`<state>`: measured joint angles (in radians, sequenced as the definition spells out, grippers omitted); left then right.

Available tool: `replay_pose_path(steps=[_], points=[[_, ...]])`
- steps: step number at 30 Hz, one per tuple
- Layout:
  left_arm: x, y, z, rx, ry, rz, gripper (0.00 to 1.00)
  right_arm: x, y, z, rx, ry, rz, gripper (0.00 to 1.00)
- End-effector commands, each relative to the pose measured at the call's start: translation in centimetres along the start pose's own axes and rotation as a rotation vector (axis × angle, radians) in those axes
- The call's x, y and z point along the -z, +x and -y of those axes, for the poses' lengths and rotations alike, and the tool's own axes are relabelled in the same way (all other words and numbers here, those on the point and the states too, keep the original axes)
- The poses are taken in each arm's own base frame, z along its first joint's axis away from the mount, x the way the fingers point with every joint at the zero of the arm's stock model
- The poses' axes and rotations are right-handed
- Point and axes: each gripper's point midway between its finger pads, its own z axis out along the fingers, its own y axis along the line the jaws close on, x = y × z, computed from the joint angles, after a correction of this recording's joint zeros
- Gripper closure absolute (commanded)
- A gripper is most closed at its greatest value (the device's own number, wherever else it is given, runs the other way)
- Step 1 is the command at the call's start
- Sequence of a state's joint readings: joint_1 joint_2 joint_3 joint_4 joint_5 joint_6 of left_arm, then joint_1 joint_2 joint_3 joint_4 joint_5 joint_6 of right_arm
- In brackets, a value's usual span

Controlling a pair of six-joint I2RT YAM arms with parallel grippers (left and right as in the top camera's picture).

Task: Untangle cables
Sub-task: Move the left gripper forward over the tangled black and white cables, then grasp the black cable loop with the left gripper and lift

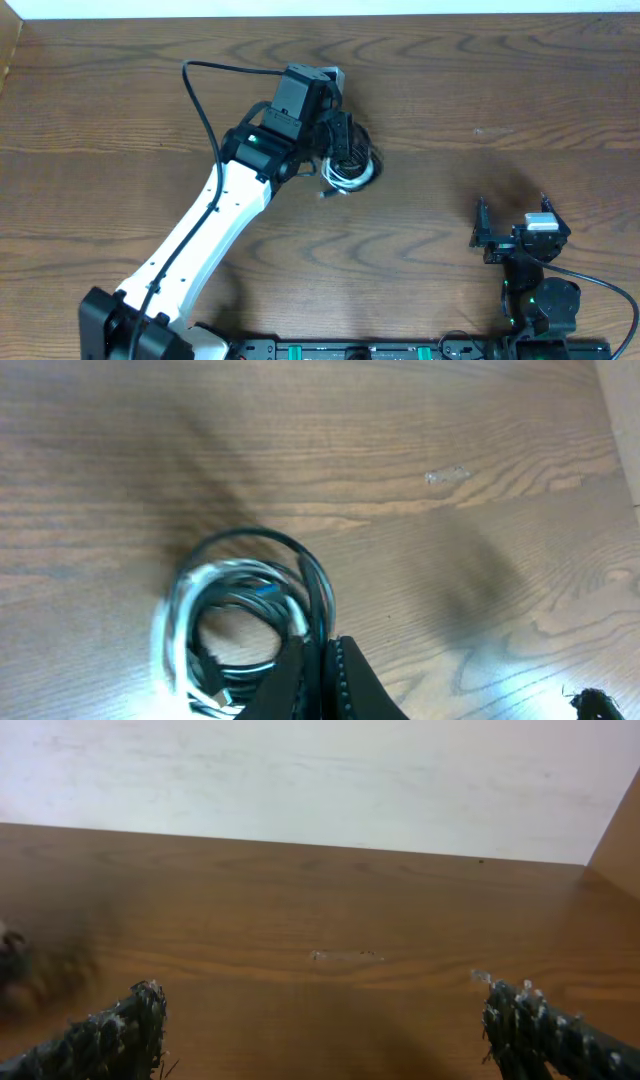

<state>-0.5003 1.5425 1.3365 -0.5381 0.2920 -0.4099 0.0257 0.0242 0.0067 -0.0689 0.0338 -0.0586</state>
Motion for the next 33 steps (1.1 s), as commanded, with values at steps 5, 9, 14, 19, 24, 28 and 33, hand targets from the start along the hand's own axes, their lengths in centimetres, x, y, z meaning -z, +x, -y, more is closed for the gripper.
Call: replay_pose_path(steps=[5, 9, 14, 19, 24, 28, 33], points=[[1.7, -1.6, 7.0, -0.063, 0.318, 0.038, 0.93, 0.0, 0.1, 0.2, -0.010, 0.010, -0.001, 0.01], [3.4, -2.7, 6.9, -0.071, 0.297, 0.106, 0.92, 0.0, 0.1, 0.2, -0.010, 0.010, -0.001, 0.01], [1.3, 0.2, 1.5, 0.000, 0.025, 0.008, 0.44, 0.0, 0.1, 0.2, -0.010, 0.010, -0.001, 0.01], [-1.8, 3.1, -2.5, 0.047, -0.148, -0.115, 0.17, 0.0, 0.1, 0.2, -0.010, 0.010, -0.001, 0.01], [-5.5, 5.3, -4.8, 0.067, -0.213, -0.215, 0.10, 0.0, 0.1, 0.2, -0.010, 0.010, -0.001, 0.01], [-8.0, 7.4, -5.7, 0.083, -0.220, -0.305, 0.15, 0.0, 0.1, 0.2, -0.010, 0.010, -0.001, 0.01], [-8.8, 8.4, -5.6, 0.096, -0.201, -0.346, 0.46, 0.0, 0.1, 0.2, -0.010, 0.010, -0.001, 0.01]])
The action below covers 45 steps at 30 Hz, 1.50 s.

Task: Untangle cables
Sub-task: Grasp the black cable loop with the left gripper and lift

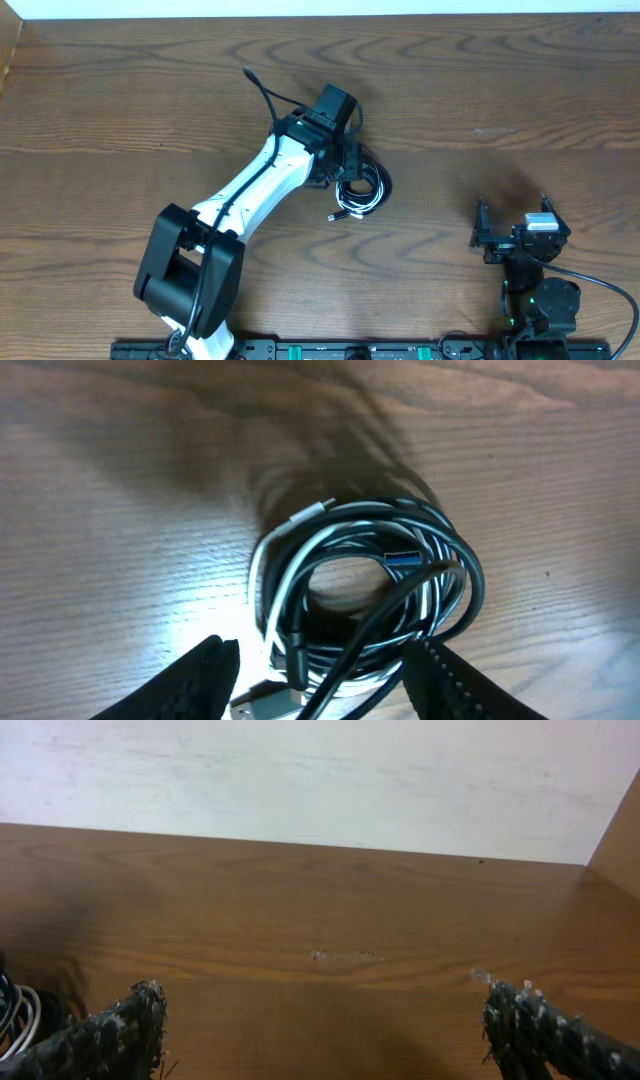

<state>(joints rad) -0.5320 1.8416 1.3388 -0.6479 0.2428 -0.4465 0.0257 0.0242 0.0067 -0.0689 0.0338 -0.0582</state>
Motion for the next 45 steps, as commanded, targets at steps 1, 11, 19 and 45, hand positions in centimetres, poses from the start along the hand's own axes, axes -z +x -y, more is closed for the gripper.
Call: replay_pose_path(steps=[1, 11, 19, 45], points=[[0.1, 0.1, 0.5, -0.004, 0.019, -0.007, 0.51, 0.0, 0.1, 0.2, -0.009, 0.010, -0.001, 0.01], [0.5, 0.4, 1.4, -0.005, 0.070, -0.025, 0.92, 0.0, 0.1, 0.2, -0.009, 0.010, -0.001, 0.01], [10.9, -2.6, 8.2, -0.099, 0.347, 0.169, 0.93, 0.0, 0.1, 0.2, -0.009, 0.010, -0.001, 0.01], [16.0, -1.2, 6.7, -0.122, 0.274, 0.263, 0.92, 0.0, 0.1, 0.2, -0.009, 0.010, -0.001, 0.01]])
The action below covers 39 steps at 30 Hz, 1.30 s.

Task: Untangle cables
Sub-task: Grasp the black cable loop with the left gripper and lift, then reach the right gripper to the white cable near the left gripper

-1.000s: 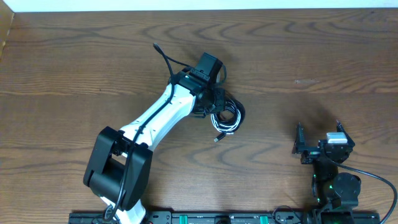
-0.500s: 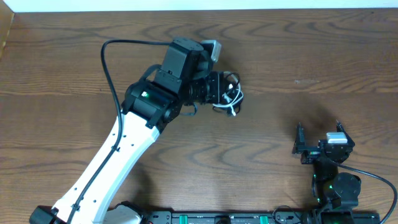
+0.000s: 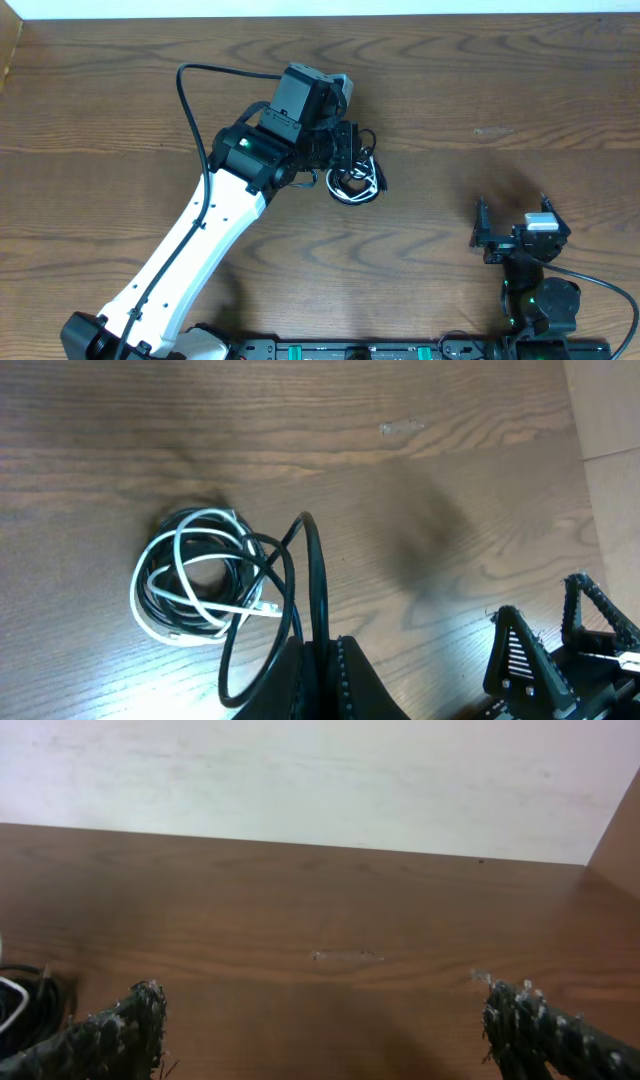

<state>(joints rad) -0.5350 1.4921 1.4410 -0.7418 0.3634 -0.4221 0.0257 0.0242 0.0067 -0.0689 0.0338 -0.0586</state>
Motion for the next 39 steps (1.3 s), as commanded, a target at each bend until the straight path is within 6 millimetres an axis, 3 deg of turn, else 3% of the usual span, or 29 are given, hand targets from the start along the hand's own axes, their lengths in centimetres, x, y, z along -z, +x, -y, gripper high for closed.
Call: replay_pose_path(steps=[1, 4, 6, 8, 11, 13, 16, 20, 26, 29, 32, 35, 39], points=[[0.2, -0.2, 0.3, -0.010, 0.002, 0.016, 0.92, 0.0, 0.1, 0.2, -0.010, 0.010, -0.001, 0.01], [0.2, -0.1, 0.2, -0.009, 0.001, 0.013, 0.92, 0.1, -1.3, -0.3, -0.025, -0.022, 0.054, 0.01], [0.2, 0.1, 0.1, -0.006, -0.004, 0.003, 0.93, 0.4, -2.1, -3.2, -0.122, -0.195, 0.081, 0.01], [0.2, 0.5, -0.1, 0.000, -0.013, -0.014, 0.92, 2.0, -1.9, -7.8, -0.236, -0.486, 0.031, 0.01], [0.3, 1.3, -0.5, 0.010, -0.030, -0.044, 0.92, 3.3, -2.9, -9.8, -0.364, -0.631, 0.016, 0.01], [0.3, 2.1, -0.9, 0.021, -0.046, -0.075, 0.92, 3.2, -3.7, -9.4, -0.435, -0.614, 0.032, 0.01], [0.4, 2.9, -1.3, -0.002, -0.063, -0.111, 0.93, 4.0, -7.7, -8.8, -0.428, -0.625, 0.205, 0.01], [0.5, 3.3, -1.4, -0.038, -0.062, -0.127, 0.93, 5.2, -13.2, -6.3, -0.433, -0.533, 0.433, 0.01], [1.3, 5.1, 2.5, -0.179, 0.184, -0.212, 0.92, 6.7, -16.5, -6.0, -0.389, -0.498, 0.352, 0.01], [2.2, 5.5, 3.9, -0.185, 0.258, -0.221, 0.93, 7.1, -17.1, -6.0, -0.338, -0.463, 0.206, 0.01], [3.2, 5.1, 5.1, -0.207, 0.314, -0.189, 0.93, 6.9, -16.0, -6.1, -0.299, -0.436, 0.011, 0.01], [5.6, 3.9, 7.8, -0.268, 0.430, -0.098, 0.93, 6.4, -14.8, -6.3, -0.252, -0.431, -0.201, 0.01], [8.6, 1.6, 10.1, -0.276, 0.501, 0.045, 0.93, 5.5, -15.9, -8.5, -0.261, -0.575, -0.275, 0.01]])
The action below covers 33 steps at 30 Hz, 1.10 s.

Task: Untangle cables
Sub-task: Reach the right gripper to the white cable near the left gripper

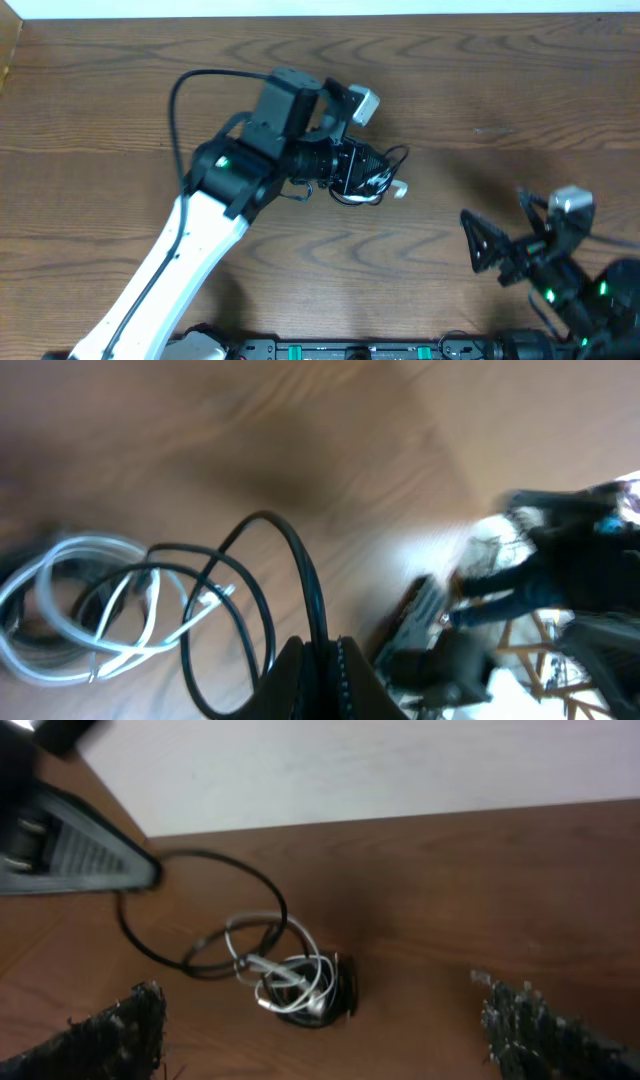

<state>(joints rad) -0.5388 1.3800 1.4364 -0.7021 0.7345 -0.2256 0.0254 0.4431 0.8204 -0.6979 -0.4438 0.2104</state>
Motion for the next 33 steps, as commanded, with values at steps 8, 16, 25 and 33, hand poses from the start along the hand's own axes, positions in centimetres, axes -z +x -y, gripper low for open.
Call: replay_pose_path(steps=[8, 16, 25, 33], points=[[3.9, -4.8, 5.8, -0.064, 0.156, 0.234, 0.93, -2.8, -0.3, -5.7, 0.009, -0.451, -0.151, 0.01], [5.0, -7.5, 7.5, -0.105, 0.214, 0.344, 0.92, -6.1, 0.2, -4.0, -0.139, -0.429, -0.234, 0.01], [5.2, -7.7, 7.9, -0.005, 0.247, 0.341, 0.92, -9.6, -0.5, -0.6, -0.429, -0.260, -0.243, 0.05], [5.1, -7.6, 7.9, -0.022, 0.246, 0.339, 0.92, -11.8, 1.1, 0.9, -0.553, -0.209, -0.318, 0.05]])
